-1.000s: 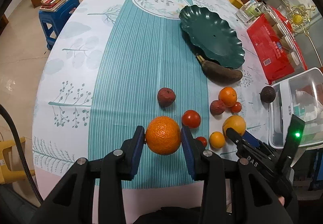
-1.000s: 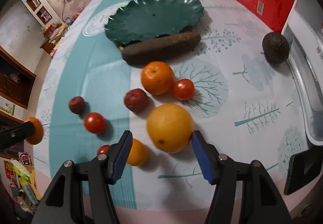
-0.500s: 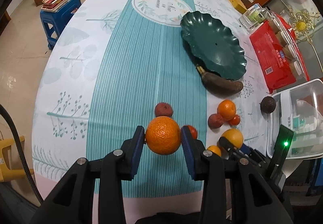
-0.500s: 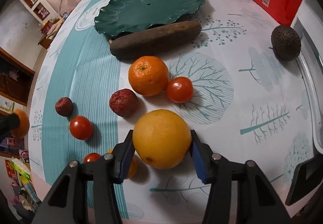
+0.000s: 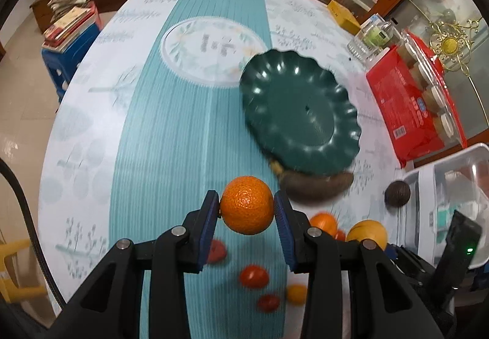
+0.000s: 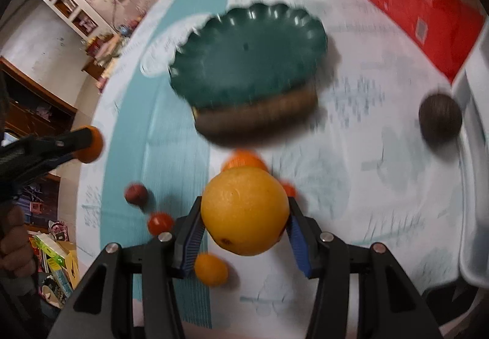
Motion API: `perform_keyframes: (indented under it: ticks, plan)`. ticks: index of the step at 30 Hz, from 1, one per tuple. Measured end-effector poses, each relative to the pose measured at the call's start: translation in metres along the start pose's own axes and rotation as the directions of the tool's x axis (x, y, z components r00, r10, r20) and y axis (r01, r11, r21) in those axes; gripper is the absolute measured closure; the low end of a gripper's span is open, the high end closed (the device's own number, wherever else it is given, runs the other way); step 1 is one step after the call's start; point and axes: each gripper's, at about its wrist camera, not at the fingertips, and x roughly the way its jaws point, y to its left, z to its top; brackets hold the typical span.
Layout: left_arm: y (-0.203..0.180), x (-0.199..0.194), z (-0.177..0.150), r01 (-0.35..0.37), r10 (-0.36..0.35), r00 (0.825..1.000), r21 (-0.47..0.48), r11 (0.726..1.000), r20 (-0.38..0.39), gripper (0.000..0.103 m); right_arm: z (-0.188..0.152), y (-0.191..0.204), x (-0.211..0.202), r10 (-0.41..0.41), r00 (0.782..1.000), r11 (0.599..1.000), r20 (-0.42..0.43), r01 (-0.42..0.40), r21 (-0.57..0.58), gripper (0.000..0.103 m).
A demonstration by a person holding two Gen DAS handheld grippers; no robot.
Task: Organize fruits
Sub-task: 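Carry both fruits onto the green plate and open both tools, then lift both open tools away from the green plate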
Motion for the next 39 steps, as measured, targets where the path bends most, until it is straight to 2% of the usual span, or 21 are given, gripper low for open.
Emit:
perform_keyframes:
  ticks: [9,15,22,28,31,34,39]
  plan:
    - [-0.030,0.031,0.055,0.035,-0.037,0.997,0.039,0.999,0.061,0.067,0.065,-0.006,0.001,0.011,0.991,0.999,0.134,-0.005,-0.039,0.052]
    - [-0.043,0.061,0.068,0.056,-0.060,0.996,0.063,0.996,0.065,0.067,0.091,-0.017,0.023,0.022,0.984,0.999,0.177,-0.015,-0.040,0.052]
    - [-0.053,0.103,0.070,0.071,-0.073,0.997,0.073,0.995,0.018,0.067,0.099,-0.028,0.049,0.041,0.987,0.999,0.153,-0.037,-0.023,0.052]
    - [-0.055,0.120,0.067,0.061,-0.060,0.998,0.084,0.995,-0.013,0.067,0.101,-0.033,0.063,0.038,0.991,0.999,0.128,-0.037,-0.016,0.052]
    - [-0.056,0.120,0.067,0.047,-0.046,0.999,0.089,0.995,-0.011,0.067,0.101,-0.035,0.066,0.027,0.992,1.000,0.124,-0.026,-0.005,0.050]
    - [-0.053,0.113,0.065,0.064,-0.064,0.998,0.077,0.995,-0.005,0.062,0.100,-0.033,0.062,0.029,0.990,1.000,0.137,-0.029,-0.008,0.049]
    - [-0.048,0.086,0.057,0.060,-0.062,0.998,0.067,0.996,0.028,0.058,0.097,-0.029,0.047,0.024,0.989,1.000,0.143,-0.023,-0.007,0.046]
